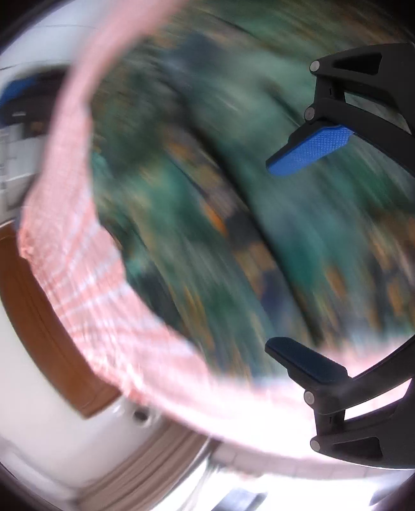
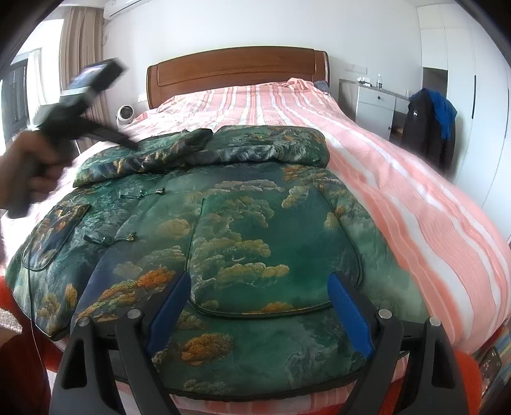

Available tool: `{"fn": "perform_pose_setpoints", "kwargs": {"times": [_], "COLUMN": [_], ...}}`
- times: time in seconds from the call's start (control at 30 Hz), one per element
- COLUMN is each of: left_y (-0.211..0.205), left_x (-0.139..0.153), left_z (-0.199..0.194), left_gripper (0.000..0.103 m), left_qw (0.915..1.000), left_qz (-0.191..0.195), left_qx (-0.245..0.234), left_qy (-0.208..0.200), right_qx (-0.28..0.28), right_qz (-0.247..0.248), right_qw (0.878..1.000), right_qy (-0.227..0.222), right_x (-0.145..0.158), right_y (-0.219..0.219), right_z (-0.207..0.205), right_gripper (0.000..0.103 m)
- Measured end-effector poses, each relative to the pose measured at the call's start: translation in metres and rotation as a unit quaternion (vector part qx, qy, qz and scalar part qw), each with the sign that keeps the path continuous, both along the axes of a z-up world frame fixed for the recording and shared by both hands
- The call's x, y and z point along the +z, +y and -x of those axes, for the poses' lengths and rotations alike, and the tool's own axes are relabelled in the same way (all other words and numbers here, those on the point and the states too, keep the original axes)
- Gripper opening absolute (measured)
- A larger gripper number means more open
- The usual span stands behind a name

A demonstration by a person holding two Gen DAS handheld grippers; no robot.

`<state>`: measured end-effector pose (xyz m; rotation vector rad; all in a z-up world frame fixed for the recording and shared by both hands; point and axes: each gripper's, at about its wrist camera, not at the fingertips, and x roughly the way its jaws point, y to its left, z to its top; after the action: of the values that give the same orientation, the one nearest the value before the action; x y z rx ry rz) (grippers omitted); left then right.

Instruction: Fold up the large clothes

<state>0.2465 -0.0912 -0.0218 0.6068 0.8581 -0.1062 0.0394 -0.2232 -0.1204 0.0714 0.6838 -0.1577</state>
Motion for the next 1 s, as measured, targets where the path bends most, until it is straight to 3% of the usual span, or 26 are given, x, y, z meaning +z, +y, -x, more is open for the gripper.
{"fn": "perform_pose_setpoints", "kwargs": {"times": [0.07, 0.13, 0.2, 0.27, 0.3, 0.37, 0.43, 0.5, 0.57, 0.63, 0.7, 0.8, 0.9, 1.0], "left_y": [0.039, 0.082, 0.114, 0.139, 0.142, 0.138, 0.119, 0.095, 0.072, 0.058, 0.051, 0.059, 0.069, 0.084], "left_x": [0.008, 0.019, 0.026, 0.03, 0.027, 0.015, -0.002, -0.02, -0.037, -0.056, -0.068, -0.074, -0.071, -0.072], "left_z": [0.019, 0.039, 0.052, 0.061, 0.064, 0.07, 0.074, 0.077, 0.079, 0.082, 0.086, 0.104, 0.118, 0.124], "left_gripper": [0.102, 0.102, 0.102, 0.102, 0.102, 0.102, 0.102, 0.102, 0.102, 0.102, 0.102, 0.102, 0.102, 0.102], "left_qw": [0.9939, 0.9776, 0.9635, 0.9566, 0.9581, 0.9723, 0.9894, 0.9969, 0.9922, 0.9782, 0.9651, 0.9544, 0.9597, 0.9596], "left_qz": [-0.109, -0.208, -0.266, -0.285, -0.276, -0.215, -0.115, -0.019, 0.098, 0.186, 0.238, 0.272, 0.255, 0.248], "left_qx": [0.006, 0.019, 0.031, 0.049, 0.054, 0.057, 0.046, 0.036, 0.044, 0.067, 0.09, 0.118, 0.119, 0.132], "left_qy": [-0.018, -0.024, -0.001, 0.039, 0.053, 0.072, 0.075, 0.067, 0.062, 0.064, 0.064, 0.039, 0.006, -0.015], "right_qx": [0.001, 0.003, 0.004, 0.004, 0.003, 0.003, 0.003, 0.002, -0.001, -0.008, -0.017, -0.022, -0.017, -0.004], "right_qz": [-0.002, -0.006, -0.009, -0.014, -0.016, -0.017, -0.011, 0.0, 0.007, 0.012, 0.019, 0.03, 0.038, 0.045], "right_qw": [1.0, 1.0, 1.0, 1.0, 1.0, 1.0, 1.0, 1.0, 1.0, 1.0, 1.0, 0.999, 0.999, 0.999], "right_qy": [-0.003, -0.003, -0.001, 0.003, 0.004, 0.006, 0.005, -0.001, -0.007, -0.009, -0.008, -0.002, 0.007, 0.012], "right_x": [0.001, 0.0, -0.001, -0.002, -0.003, -0.004, -0.003, -0.002, 0.0, -0.001, -0.001, -0.004, -0.009, -0.013], "right_y": [0.0, 0.0, -0.001, -0.002, -0.003, -0.002, 0.0, 0.003, 0.004, 0.003, 0.003, 0.004, 0.01, 0.021], "right_z": [-0.001, -0.001, -0.002, -0.004, -0.004, -0.005, -0.005, -0.003, -0.001, 0.0, 0.0, -0.002, -0.008, -0.014], "right_gripper": [0.087, 0.087, 0.087, 0.087, 0.087, 0.087, 0.087, 0.087, 0.087, 0.087, 0.087, 0.087, 0.087, 0.087]}}
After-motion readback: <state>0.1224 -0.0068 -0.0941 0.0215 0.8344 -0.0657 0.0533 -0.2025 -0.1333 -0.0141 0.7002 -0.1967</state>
